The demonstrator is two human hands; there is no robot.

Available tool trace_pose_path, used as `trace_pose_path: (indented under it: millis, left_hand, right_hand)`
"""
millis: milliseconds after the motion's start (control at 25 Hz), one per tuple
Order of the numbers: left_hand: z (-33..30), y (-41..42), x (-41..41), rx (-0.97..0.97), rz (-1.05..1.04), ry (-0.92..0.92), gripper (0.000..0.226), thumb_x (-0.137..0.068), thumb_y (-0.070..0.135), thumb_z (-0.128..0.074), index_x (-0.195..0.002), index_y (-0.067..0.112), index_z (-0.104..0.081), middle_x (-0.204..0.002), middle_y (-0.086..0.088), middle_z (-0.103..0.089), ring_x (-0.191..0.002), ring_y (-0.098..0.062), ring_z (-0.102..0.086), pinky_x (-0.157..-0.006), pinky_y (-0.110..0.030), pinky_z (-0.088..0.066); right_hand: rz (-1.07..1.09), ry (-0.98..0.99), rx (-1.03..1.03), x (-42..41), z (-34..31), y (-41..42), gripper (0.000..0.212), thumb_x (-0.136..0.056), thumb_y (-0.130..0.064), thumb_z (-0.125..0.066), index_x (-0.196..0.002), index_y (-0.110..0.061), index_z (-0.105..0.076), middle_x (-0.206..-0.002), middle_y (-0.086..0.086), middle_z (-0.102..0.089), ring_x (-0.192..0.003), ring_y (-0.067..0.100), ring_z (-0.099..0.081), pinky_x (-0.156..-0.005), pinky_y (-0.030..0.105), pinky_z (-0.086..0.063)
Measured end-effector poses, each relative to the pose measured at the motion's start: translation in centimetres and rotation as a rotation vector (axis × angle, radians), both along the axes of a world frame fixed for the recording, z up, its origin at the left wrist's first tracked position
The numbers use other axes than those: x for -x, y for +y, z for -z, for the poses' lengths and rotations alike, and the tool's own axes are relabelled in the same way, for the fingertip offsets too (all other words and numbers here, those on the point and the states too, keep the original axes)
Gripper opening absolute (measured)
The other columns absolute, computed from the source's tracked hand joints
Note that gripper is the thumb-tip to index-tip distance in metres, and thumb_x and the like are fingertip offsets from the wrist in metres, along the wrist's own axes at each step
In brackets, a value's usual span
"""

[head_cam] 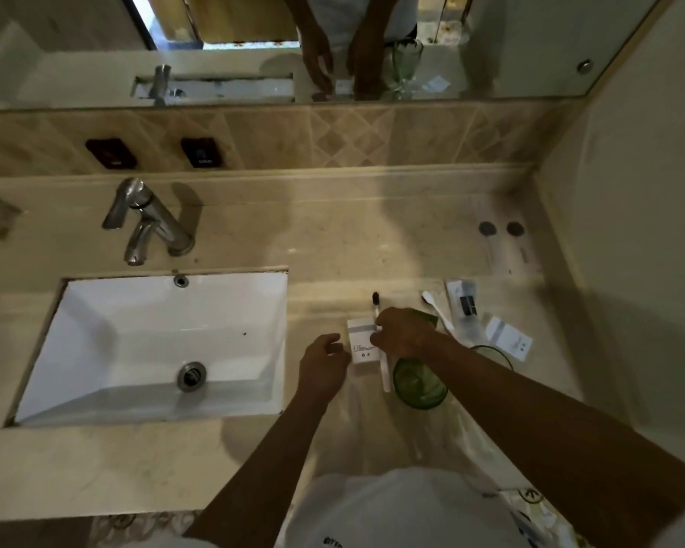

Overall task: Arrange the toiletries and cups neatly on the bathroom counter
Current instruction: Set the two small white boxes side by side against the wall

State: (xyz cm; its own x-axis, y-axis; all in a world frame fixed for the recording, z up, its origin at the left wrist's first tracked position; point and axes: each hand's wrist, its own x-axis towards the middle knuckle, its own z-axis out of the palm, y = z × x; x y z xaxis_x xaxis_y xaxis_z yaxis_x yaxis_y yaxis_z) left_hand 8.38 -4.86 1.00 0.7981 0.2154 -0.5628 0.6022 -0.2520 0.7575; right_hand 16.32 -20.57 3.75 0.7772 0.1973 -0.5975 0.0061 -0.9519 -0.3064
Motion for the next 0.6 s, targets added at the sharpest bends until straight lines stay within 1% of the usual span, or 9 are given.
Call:
trace_pose_path:
  millis: [40,80,160,200,280,360,440,560,600]
  left_hand:
    - [0.0,-0.2,-0.2,0.005,-0.009,0.005,0.046,-0.089,0.012,-0.064,-0.135,0.012,-0.055,-0.124,-0.007,-0.066,-0.108,-0.026,-0.064,-0.096,-0.049,-0.055]
    - [0.0,-0.5,-0.3,0.040,-0.036,0.014,0.046,-0.088,0.010,-0.064,-0.133,0.011,-0.057,-0.120,-0.007,-0.068,-0.106,-0.025,-0.066,-0.094,-0.049,-0.056]
    - [-0.3,-0.9,-0.8,0.085,-0.095,0.022,0.040,-0.084,0.007,-0.067,-0.124,0.012,-0.063,-0.108,-0.003,-0.071,-0.097,-0.022,-0.069,-0.089,-0.049,-0.058]
    - [-0.5,-1.1,-1.3,0.076,-0.124,0.006,0.036,-0.082,0.006,-0.069,-0.118,0.013,-0.067,-0.102,0.000,-0.072,-0.093,-0.022,-0.069,-0.087,-0.049,-0.059]
    - [-1.2,-1.7,-2.8,0.085,-0.180,-0.045,0.033,-0.080,0.002,-0.072,-0.109,0.016,-0.070,-0.094,0.002,-0.072,-0.086,-0.021,-0.071,-0.081,-0.047,-0.061]
    - [-1.9,-2.8,-5.0,0.112,-0.200,-0.089,0.034,-0.079,-0.001,-0.073,-0.106,0.020,-0.068,-0.095,-0.001,-0.072,-0.082,-0.021,-0.072,-0.075,-0.043,-0.063]
    - [-2.4,-4.4,-7.7,0.116,-0.178,-0.110,0.037,-0.077,-0.004,-0.072,-0.104,0.022,-0.067,-0.098,-0.003,-0.072,-0.082,-0.020,-0.073,-0.073,-0.041,-0.063]
    - [-2.9,-8.0,-12.2,0.087,-0.078,-0.128,0.040,-0.075,-0.006,-0.070,-0.108,0.016,-0.069,-0.100,-0.005,-0.073,-0.083,-0.023,-0.073,-0.074,-0.046,-0.062]
    - [-2.9,-9.5,-13.8,0.076,-0.046,-0.127,0.039,-0.075,-0.005,-0.069,-0.109,0.015,-0.069,-0.100,-0.006,-0.073,-0.084,-0.023,-0.072,-0.074,-0.047,-0.062]
  right_hand:
    - [0.000,0.009,-0.014,-0.1,0.1,0.0,0.033,-0.084,-0.043,-0.056,-0.098,-0.014,-0.063,-0.106,0.009,-0.066,-0.093,0.025,-0.063,-0.071,0.031,-0.047]
    - [0.001,0.020,-0.032,-0.1,0.2,0.1,0.034,-0.085,-0.043,-0.057,-0.099,-0.012,-0.063,-0.107,0.009,-0.065,-0.096,0.025,-0.063,-0.072,0.030,-0.046]
    - [0.040,0.028,-0.105,-0.2,0.4,0.2,0.039,-0.087,-0.038,-0.059,-0.113,-0.009,-0.062,-0.118,0.011,-0.064,-0.104,0.026,-0.061,-0.079,0.032,-0.048]
    - [0.093,0.022,-0.165,-0.5,0.3,0.2,0.042,-0.087,-0.035,-0.060,-0.121,-0.010,-0.060,-0.124,0.011,-0.062,-0.107,0.026,-0.061,-0.082,0.032,-0.049]
    - [0.231,-0.013,-0.308,-1.4,-0.2,-0.2,0.044,-0.086,-0.029,-0.064,-0.127,-0.013,-0.058,-0.128,0.008,-0.062,-0.107,0.024,-0.061,-0.081,0.029,-0.049]
    - [0.334,-0.080,-0.422,-2.7,-0.7,-1.0,0.042,-0.084,-0.021,-0.066,-0.124,-0.014,-0.059,-0.122,0.009,-0.064,-0.098,0.019,-0.061,-0.076,0.028,-0.050]
    - [0.423,-0.128,-0.484,-4.3,-1.1,-2.7,0.040,-0.083,-0.013,-0.067,-0.121,-0.015,-0.058,-0.118,0.007,-0.063,-0.091,0.014,-0.058,-0.073,0.023,-0.048]
    - [0.581,-0.165,-0.535,-7.3,-1.2,-6.5,0.037,-0.082,-0.005,-0.066,-0.117,-0.013,-0.059,-0.118,0.007,-0.064,-0.095,0.014,-0.059,-0.074,0.020,-0.051]
    - [0.631,-0.181,-0.533,-8.4,-1.1,-7.9,0.035,-0.082,-0.005,-0.066,-0.116,-0.012,-0.060,-0.117,0.006,-0.065,-0.095,0.015,-0.060,-0.071,0.017,-0.050]
